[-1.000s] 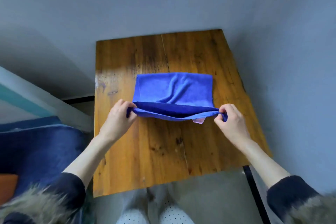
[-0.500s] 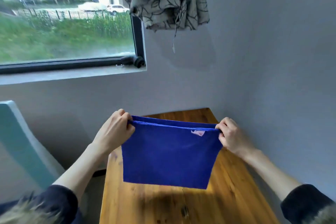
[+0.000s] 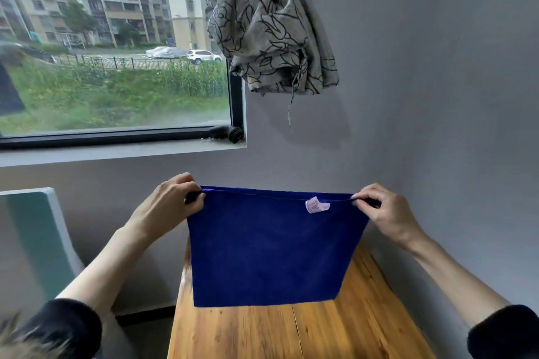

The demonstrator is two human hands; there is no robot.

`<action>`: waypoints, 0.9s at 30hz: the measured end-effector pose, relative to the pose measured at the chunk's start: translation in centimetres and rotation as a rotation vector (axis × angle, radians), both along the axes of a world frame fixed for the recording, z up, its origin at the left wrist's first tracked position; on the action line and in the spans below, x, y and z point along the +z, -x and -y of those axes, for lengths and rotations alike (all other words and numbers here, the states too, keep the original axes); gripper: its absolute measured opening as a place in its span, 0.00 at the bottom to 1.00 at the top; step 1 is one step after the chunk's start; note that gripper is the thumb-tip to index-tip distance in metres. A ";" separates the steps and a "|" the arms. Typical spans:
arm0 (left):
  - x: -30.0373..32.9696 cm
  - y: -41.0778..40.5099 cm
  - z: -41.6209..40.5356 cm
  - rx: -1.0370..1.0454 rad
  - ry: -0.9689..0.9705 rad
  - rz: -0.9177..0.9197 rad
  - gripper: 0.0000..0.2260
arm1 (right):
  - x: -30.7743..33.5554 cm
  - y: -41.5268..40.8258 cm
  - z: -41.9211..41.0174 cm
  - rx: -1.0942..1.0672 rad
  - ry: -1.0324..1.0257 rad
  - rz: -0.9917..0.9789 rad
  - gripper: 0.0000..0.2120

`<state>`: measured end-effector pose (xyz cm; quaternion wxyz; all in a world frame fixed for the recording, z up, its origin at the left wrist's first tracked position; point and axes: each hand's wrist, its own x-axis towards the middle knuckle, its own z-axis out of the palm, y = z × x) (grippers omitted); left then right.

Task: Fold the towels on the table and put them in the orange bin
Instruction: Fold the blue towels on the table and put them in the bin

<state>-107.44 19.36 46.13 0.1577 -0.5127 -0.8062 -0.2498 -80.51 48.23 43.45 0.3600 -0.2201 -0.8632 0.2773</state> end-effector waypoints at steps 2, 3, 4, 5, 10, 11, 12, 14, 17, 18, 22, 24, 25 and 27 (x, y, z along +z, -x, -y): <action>0.1 0.6 -0.1 -0.049 0.044 0.002 0.04 | 0.5 -0.2 -0.1 -0.005 0.060 -0.007 0.04; 0.1 0.8 -0.2 -0.067 0.063 0.005 0.06 | 0.7 -0.3 -0.2 -0.012 0.081 -0.018 0.04; 0.0 1.0 -0.4 -0.076 0.075 0.010 0.07 | 1.0 -0.4 -0.2 -0.020 0.103 -0.031 0.05; 0.0 1.1 -0.6 -0.079 0.077 0.016 0.09 | 1.2 -0.5 -0.2 -0.028 0.125 -0.041 0.05; 0.5 1.2 -1.4 -0.095 0.013 0.033 0.08 | 2.7 -0.8 -0.4 -0.022 0.148 -0.027 0.03; 0.7 1.1 -1.5 -0.101 -0.018 0.043 0.06 | 2.9 -0.9 -0.4 -0.012 0.155 -0.017 0.04; 0.9 1.1 -1.5 -0.104 -0.053 0.063 0.05 | 3.1 -1.0 -0.5 0.001 0.172 -0.011 0.05; 1.2 1.0 -1.6 -0.110 -0.113 0.126 0.08 | 3.6 -1.4 -0.7 0.032 0.241 -0.038 0.07; 1.6 1.1 -1.8 -0.128 -0.150 0.238 0.09 | 4.0 -1.8 -1.0 0.054 0.341 -0.117 0.06; 1.6 1.0 -1.8 -0.137 -0.171 0.281 0.08 | 4.0 -2.0 -1.2 0.060 0.380 -0.136 0.04; 1.4 0.6 -1.6 -0.165 -0.299 0.479 0.10 | 3.9 -2.4 -1.6 0.147 0.629 -0.205 0.05; 1.1 0.6 -1.5 -0.156 -0.366 0.563 0.10 | 3.9 -2.5 -1.6 0.181 0.719 -0.232 0.09; 1.0 0.7 -1.5 -0.149 -0.391 0.599 0.09 | 3.8 -2.5 -1.7 0.196 0.747 -0.243 0.10; 0.8 0.7 -1.4 -0.142 -0.422 0.655 0.08 | 3.8 -2.5 -1.8 0.230 0.793 -0.266 0.12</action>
